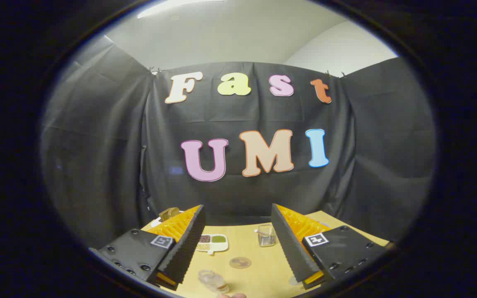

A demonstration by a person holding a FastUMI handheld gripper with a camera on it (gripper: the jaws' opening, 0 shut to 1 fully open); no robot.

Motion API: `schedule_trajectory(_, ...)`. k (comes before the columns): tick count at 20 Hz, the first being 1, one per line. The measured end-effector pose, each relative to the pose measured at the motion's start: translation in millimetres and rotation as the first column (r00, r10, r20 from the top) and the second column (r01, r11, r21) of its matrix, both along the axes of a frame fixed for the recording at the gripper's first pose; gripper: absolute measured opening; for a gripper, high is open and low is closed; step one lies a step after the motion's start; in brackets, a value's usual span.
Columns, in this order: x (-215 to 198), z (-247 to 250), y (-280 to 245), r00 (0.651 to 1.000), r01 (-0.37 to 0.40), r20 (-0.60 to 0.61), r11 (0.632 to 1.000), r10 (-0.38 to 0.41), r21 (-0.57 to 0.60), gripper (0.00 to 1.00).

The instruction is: Take the bottle from table, then pour the juice into the cup, finally place the bottle on the coaster

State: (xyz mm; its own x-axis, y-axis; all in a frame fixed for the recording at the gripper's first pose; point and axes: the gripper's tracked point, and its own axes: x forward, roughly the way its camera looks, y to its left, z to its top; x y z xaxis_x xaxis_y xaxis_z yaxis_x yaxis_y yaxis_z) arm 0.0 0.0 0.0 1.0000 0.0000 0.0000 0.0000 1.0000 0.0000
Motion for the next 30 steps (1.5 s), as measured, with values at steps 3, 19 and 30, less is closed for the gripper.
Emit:
schedule_trajectory(3,-3,-3,9,1.0,-0.009,0.003,1.0,0.009,-0.017,0.98)
schedule_trajectory(19,-3,-21,27,0.999,-0.031,-0.008,0.999,0.031,0.008,0.99)
schedule_trajectory(30,-5,-143,42,0.973,-0.035,-0.23,0.999,0.037,0.013,0.99)
